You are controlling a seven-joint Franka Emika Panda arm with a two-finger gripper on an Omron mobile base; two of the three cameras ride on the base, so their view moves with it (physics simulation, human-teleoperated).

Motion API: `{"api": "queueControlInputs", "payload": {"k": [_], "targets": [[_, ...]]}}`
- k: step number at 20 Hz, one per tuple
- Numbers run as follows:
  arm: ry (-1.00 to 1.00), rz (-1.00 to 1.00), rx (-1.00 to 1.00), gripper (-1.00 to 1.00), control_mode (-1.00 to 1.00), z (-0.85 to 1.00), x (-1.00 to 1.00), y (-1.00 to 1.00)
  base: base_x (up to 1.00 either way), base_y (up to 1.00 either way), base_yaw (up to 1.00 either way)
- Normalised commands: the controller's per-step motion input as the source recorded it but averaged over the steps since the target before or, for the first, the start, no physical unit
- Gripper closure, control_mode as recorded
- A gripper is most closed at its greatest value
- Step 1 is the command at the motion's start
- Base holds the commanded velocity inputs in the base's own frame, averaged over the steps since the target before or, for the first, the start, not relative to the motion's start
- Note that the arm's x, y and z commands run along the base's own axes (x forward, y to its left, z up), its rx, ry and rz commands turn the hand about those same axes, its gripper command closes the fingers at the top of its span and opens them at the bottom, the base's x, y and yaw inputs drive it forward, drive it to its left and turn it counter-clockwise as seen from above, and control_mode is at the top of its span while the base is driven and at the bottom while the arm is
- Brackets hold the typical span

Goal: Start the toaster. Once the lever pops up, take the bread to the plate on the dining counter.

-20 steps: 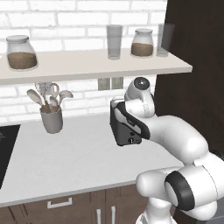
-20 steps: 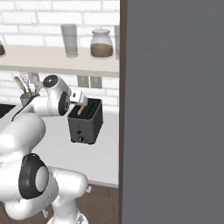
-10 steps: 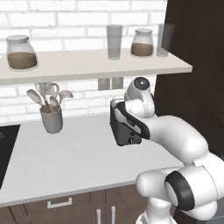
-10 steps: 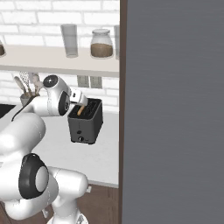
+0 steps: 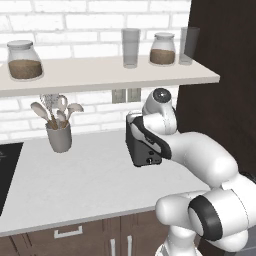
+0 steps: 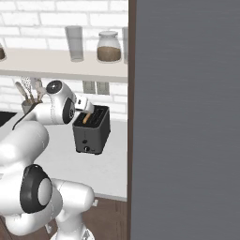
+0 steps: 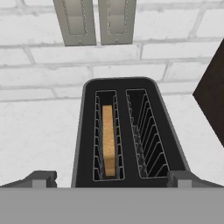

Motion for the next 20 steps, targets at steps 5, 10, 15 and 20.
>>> {"api": "queueControlInputs", "payload": {"k": [5,10,15,20], "targets": [[0.0,0.0,0.0,-1.0,-1.0,0.0,0.0,0.0,0.0,0.0,0.0],[0.0,0.0,0.0,-1.0,-1.0,0.0,0.0,0.0,0.0,0.0,0.0],[0.0,0.0,0.0,-1.0,-1.0,0.0,0.0,0.0,0.0,0.0,0.0],[0.0,0.0,0.0,-1.0,-1.0,0.0,0.0,0.0,0.0,0.0,0.0]]}}
